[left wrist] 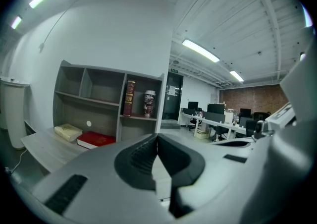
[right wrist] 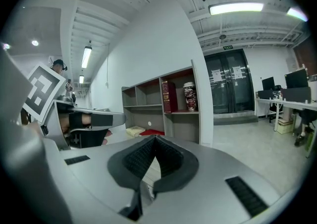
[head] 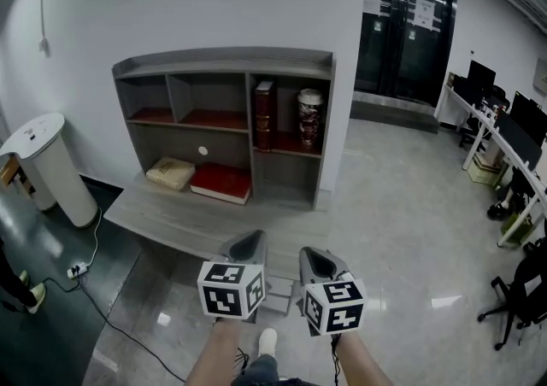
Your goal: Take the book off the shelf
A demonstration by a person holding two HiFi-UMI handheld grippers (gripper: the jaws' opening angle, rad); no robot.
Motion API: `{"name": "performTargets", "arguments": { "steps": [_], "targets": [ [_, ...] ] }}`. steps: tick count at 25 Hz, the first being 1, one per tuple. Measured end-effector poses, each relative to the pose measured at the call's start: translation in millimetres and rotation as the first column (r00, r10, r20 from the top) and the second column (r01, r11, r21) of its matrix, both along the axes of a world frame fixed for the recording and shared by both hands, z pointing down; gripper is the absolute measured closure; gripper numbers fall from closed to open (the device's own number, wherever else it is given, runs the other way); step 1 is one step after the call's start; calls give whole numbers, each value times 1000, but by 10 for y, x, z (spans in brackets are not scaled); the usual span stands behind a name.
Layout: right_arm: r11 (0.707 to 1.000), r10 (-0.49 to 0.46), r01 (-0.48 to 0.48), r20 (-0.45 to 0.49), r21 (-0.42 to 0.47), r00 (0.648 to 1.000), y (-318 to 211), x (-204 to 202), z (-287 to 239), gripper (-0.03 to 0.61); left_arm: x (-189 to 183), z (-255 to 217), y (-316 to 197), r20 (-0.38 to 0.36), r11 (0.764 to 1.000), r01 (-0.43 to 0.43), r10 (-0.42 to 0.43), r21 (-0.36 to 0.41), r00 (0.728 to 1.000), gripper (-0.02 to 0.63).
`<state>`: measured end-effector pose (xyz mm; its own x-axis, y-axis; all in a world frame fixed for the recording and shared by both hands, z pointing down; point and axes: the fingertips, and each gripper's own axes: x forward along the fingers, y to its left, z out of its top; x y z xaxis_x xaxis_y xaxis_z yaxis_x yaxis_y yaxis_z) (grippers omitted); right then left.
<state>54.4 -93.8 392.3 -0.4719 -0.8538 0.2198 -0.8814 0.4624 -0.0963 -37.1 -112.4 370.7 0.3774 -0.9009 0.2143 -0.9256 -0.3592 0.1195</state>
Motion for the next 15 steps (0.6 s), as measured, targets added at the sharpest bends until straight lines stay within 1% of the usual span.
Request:
{"name": "performTargets", "arguments": {
  "steps": [4,9,15],
  "targets": [
    [1000,0,0,-9,14,1000,-287,-28,-20,571,-20,-35,-304,3,1000,1,-1,18,1000,601],
    [1000,-1,1,11,7,1000,-694,-110,-20,571,-82,-65,-737,11,1000,4,-4,24,1000,601],
    [1000,6,-6,-5,29,1000,-1173,-174,-132,571,-173,-167,-1263,22,999,15,-16,39,1000,601]
  ]
}}
